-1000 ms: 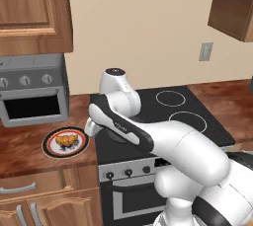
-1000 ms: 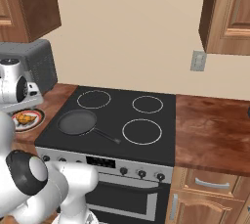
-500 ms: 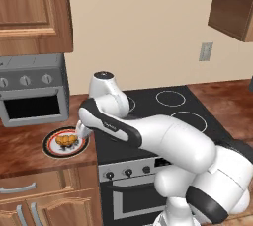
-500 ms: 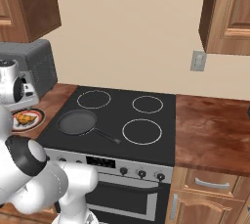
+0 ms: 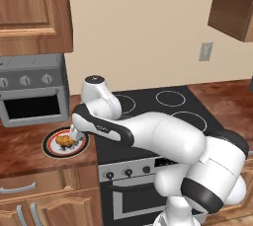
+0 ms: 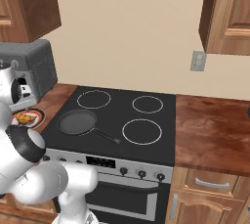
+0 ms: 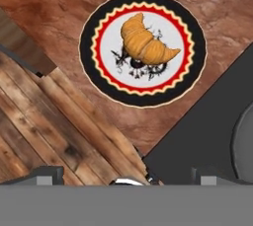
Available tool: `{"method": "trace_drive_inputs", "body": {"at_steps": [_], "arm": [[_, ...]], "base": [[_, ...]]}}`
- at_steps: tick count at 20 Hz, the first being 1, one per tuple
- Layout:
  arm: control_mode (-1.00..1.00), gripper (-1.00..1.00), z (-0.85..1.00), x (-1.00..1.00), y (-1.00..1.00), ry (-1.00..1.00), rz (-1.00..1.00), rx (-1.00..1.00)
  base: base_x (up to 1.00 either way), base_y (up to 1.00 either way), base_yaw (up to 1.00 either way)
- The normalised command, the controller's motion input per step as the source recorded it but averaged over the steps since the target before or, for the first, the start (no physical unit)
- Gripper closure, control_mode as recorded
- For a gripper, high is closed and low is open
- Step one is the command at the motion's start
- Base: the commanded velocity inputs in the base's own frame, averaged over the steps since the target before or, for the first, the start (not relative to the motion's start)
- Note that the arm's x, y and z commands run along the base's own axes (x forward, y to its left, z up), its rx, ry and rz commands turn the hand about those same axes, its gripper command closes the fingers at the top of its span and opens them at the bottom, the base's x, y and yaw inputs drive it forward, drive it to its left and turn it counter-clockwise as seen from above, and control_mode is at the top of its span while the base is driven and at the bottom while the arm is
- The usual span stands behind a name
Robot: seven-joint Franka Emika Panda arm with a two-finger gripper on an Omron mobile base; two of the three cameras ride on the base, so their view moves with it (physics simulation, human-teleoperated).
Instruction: Pick the croissant and place it on the pan. Then turn on the stove to warm the croissant.
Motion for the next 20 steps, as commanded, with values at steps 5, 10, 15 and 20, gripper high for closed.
{"method": "trace_drive_inputs", "body": {"at_steps": [5, 10, 15, 20], "arm": [[-1.0, -1.0, -0.17, 0.1, 0.06, -0.02, 0.0, -0.01], [-1.0, -1.0, -0.23, 0.14, 0.16, 0.0, 0.0, -0.01], [-1.0, -1.0, -0.19, 0.2, 0.22, 0.0, 0.0, -0.01], [-1.0, -1.0, -0.13, 0.23, 0.2, 0.0, 0.0, 0.0]], "base": [[0.0, 0.0, 0.0], [0.0, 0.0, 0.0], [0.0, 0.0, 0.0], [0.0, 0.0, 0.0]]}}
